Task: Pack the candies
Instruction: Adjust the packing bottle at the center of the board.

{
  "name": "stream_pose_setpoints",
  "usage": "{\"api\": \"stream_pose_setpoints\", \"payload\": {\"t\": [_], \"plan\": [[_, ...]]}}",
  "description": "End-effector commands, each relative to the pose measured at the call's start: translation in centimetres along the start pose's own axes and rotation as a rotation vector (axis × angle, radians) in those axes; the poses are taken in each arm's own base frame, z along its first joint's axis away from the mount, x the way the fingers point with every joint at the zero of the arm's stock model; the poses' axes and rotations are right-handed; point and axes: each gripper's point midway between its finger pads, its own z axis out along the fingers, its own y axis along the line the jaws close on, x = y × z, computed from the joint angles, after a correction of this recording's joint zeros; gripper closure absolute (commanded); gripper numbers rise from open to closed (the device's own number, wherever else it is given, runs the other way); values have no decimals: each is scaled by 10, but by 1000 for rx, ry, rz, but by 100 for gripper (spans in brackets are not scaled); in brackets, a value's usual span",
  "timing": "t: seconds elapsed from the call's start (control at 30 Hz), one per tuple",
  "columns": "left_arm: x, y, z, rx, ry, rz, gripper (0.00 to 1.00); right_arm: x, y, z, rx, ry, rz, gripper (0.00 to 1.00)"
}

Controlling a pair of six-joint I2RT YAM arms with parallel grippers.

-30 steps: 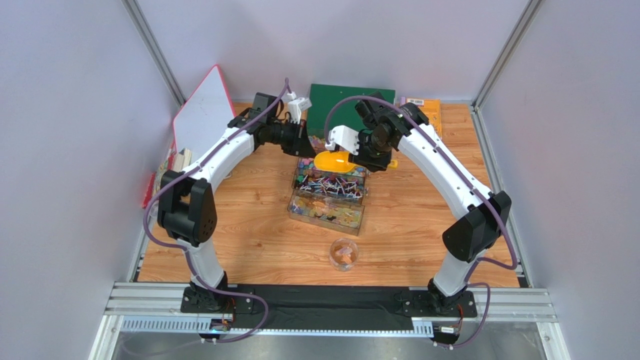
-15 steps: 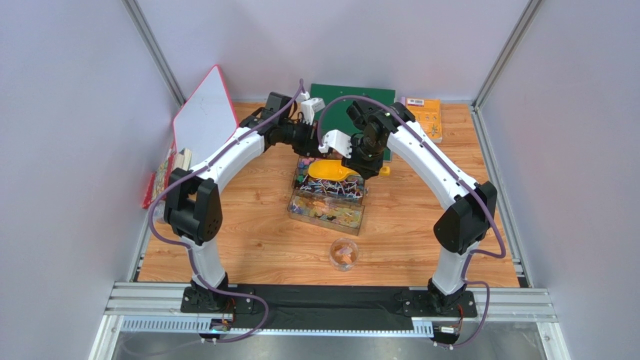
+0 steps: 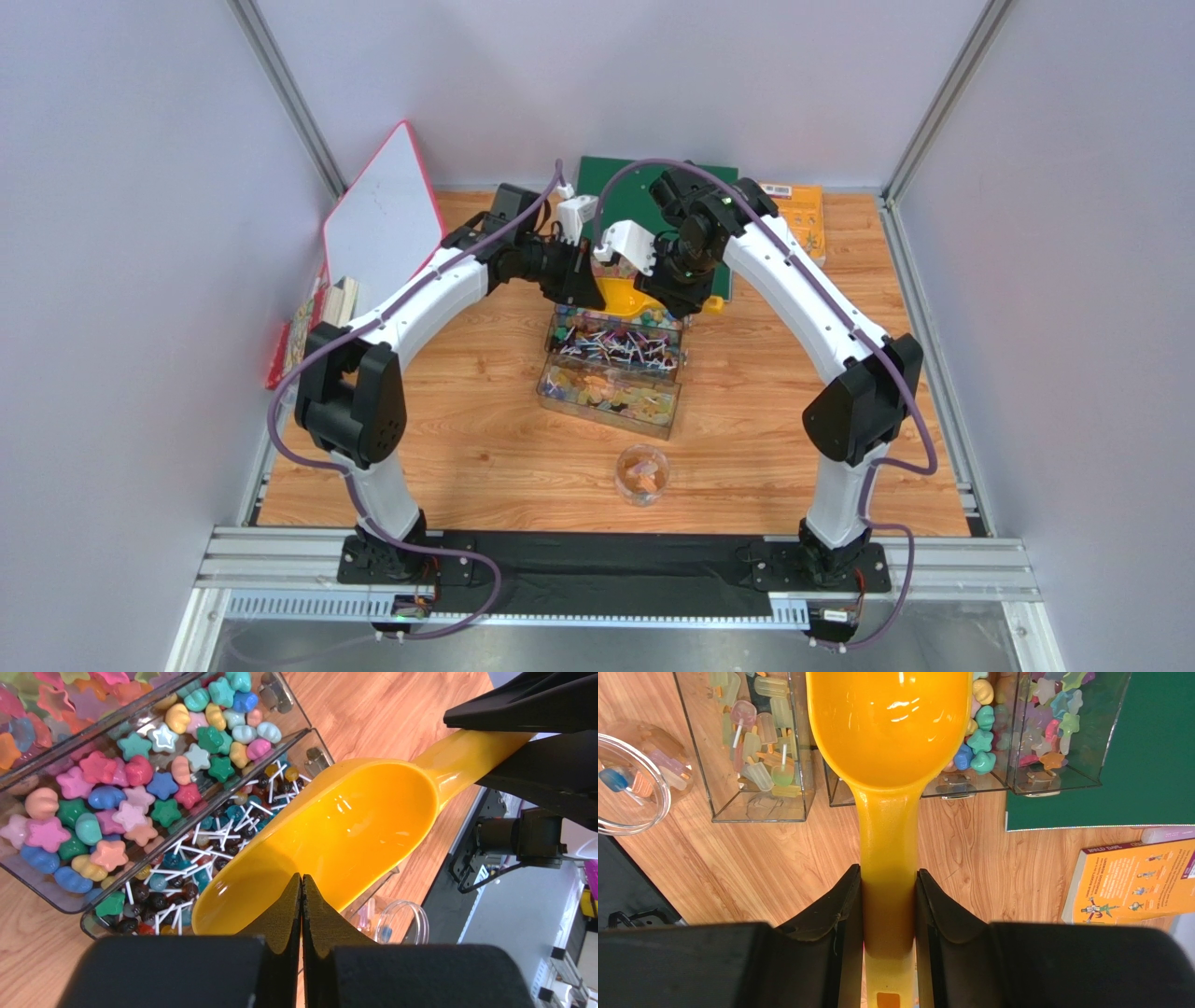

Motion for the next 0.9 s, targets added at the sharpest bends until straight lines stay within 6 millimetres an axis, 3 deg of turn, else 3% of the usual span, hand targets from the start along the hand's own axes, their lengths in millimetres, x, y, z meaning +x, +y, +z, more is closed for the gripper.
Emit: {"api": "stream_pose_setpoints", "payload": {"t": [0.0, 0.2, 0.3, 0.37, 0.47, 0.6, 0.7, 0.73, 0.87], "plan": [[-1, -11, -3, 23, -15, 13, 100, 27, 45, -41, -146, 82, 60, 100], [1, -8, 6, 21, 1, 3, 100, 3, 49, -76, -100, -86, 26, 100], [0, -7, 9, 16, 0, 6, 100, -8, 55, -87, -109, -183, 38, 100], [0, -6, 10, 11, 0, 4, 100, -8, 55, -84, -112, -196, 52, 100], [-11, -3, 3, -33, -20, 34, 100, 8, 59, -67, -144, -127, 92, 100], [-29, 12, -25, -182, -60, 147, 100, 52, 67, -40, -183, 34, 136, 100], [-22, 37, -43, -302, -74, 173, 97, 73, 76, -27, -218, 110, 153, 100], [-7, 54, -45, -364, -45, 177, 97, 75, 78, -25, -225, 121, 160, 100], [26, 82, -50, -463, 22, 174, 100, 78, 74, -19, -217, 151, 178, 100]]}}
